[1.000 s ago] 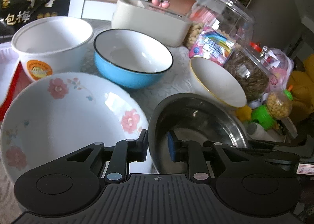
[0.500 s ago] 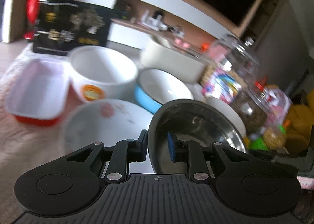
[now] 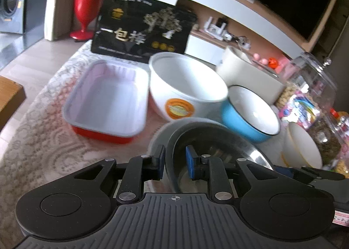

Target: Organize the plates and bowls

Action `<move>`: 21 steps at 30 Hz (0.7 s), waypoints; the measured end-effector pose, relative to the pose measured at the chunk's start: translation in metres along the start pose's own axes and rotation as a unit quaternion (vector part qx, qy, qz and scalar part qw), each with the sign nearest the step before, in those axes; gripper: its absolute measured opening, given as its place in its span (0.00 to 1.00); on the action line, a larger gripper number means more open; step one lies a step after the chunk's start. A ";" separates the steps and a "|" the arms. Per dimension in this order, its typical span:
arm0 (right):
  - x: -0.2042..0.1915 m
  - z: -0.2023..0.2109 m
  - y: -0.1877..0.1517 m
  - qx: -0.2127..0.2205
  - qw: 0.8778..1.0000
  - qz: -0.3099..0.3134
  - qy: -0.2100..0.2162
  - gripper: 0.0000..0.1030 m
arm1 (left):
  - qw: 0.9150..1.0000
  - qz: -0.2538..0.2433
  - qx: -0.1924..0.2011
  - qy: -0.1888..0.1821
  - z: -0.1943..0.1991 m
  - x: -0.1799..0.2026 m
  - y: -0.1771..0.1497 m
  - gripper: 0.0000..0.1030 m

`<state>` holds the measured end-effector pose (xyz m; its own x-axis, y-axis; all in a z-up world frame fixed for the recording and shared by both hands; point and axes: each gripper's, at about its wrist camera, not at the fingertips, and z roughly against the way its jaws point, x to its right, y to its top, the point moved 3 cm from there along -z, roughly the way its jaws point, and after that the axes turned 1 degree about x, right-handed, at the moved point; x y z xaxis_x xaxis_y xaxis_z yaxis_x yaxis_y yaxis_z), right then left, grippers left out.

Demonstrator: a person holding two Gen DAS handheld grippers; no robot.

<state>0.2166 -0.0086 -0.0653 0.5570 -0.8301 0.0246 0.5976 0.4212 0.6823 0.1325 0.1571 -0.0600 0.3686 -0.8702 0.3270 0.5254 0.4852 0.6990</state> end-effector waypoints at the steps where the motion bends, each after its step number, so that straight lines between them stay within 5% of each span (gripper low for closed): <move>1: -0.002 -0.001 0.000 0.000 1.000 0.005 0.002 0.56 | 1.000 -0.002 0.004 0.006 0.000 -0.002 0.000 0.22; 13: 0.002 0.001 -0.006 0.018 0.999 0.031 -0.019 0.56 | 0.999 0.021 0.026 -0.004 0.006 -0.010 0.004 0.22; 21: 0.042 0.028 0.001 0.029 0.998 -0.028 0.043 0.56 | 0.996 0.009 0.054 -0.068 0.024 0.024 0.017 0.22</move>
<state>0.2243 -0.0533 -0.0427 0.5728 -0.8161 -0.0760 0.5961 0.3512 0.7220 0.1314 0.1425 -0.0248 0.2658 -0.8688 0.4178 0.4321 0.4948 0.7539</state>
